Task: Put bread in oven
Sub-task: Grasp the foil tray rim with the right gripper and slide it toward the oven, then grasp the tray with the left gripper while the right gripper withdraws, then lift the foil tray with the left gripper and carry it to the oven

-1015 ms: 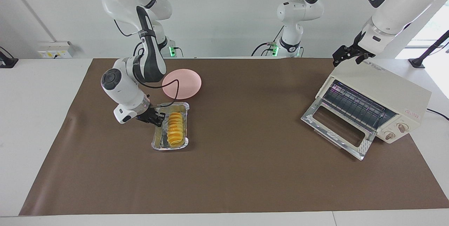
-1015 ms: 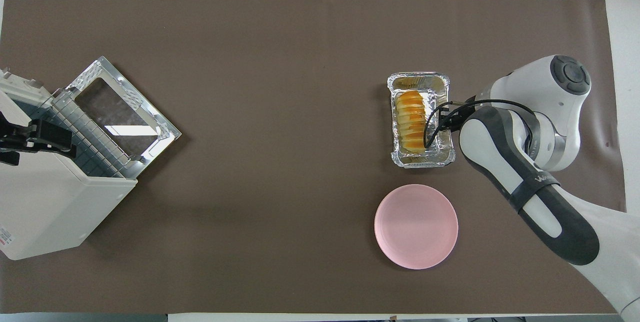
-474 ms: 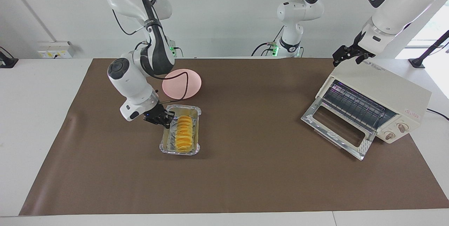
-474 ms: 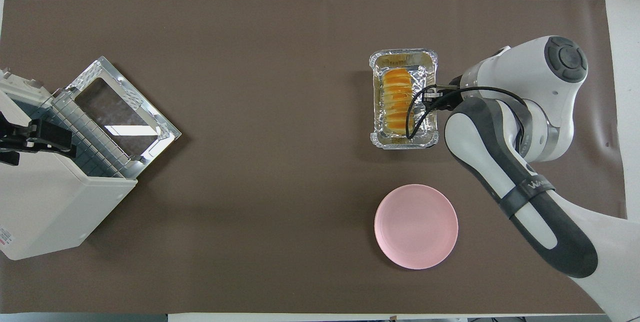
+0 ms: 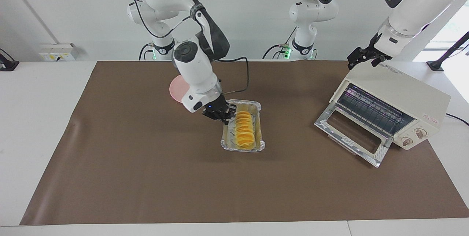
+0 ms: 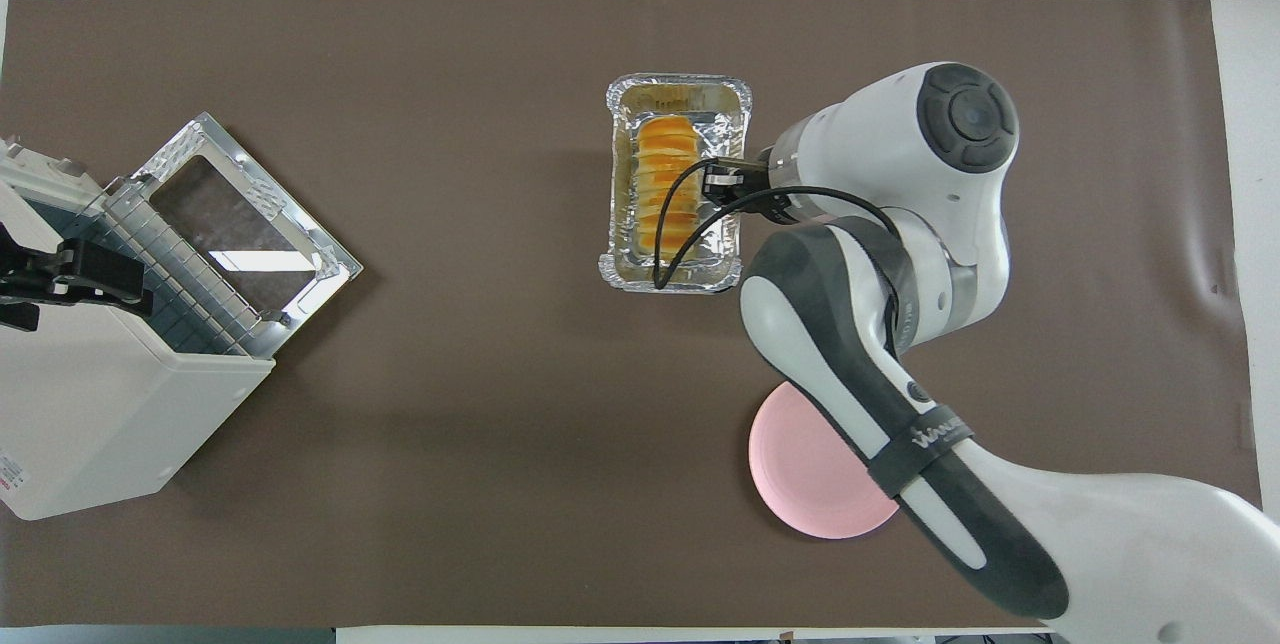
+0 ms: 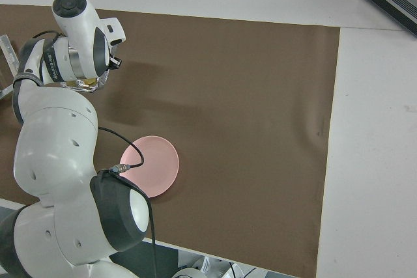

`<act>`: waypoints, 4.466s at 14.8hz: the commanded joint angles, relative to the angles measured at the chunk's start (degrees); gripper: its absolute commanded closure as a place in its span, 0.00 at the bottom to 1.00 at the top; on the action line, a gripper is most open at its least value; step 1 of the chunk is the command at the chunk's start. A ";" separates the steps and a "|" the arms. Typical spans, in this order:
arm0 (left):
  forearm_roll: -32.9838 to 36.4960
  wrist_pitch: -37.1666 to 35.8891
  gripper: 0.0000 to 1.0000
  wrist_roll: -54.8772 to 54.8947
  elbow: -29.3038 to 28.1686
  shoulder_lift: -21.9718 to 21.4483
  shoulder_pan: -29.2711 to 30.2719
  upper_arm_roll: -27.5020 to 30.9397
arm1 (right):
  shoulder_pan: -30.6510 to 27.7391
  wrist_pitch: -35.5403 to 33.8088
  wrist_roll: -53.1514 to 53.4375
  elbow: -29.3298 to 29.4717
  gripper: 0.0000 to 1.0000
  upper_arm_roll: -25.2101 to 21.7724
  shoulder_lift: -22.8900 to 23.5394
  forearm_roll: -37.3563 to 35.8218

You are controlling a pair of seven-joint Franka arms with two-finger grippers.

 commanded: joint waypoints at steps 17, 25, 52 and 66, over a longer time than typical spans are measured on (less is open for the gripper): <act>0.87 0.67 0.00 0.25 -0.62 -0.92 0.73 -0.72 | 4.44 -2.66 1.19 8.32 0.00 -0.37 9.51 -6.37; 0.87 2.51 0.00 0.52 0.26 -1.27 -1.12 -1.60 | -5.38 -21.48 -15.74 6.95 0.00 -1.24 -5.50 -9.70; 2.10 33.21 0.05 -25.76 9.58 36.00 -34.69 -1.95 | -29.31 -35.56 -31.51 -1.42 0.00 -1.51 -23.89 -13.57; -2.99 22.39 1.00 -31.30 20.64 36.35 -33.03 3.48 | -22.28 -38.72 -31.86 0.69 0.00 -10.74 -23.01 -13.13</act>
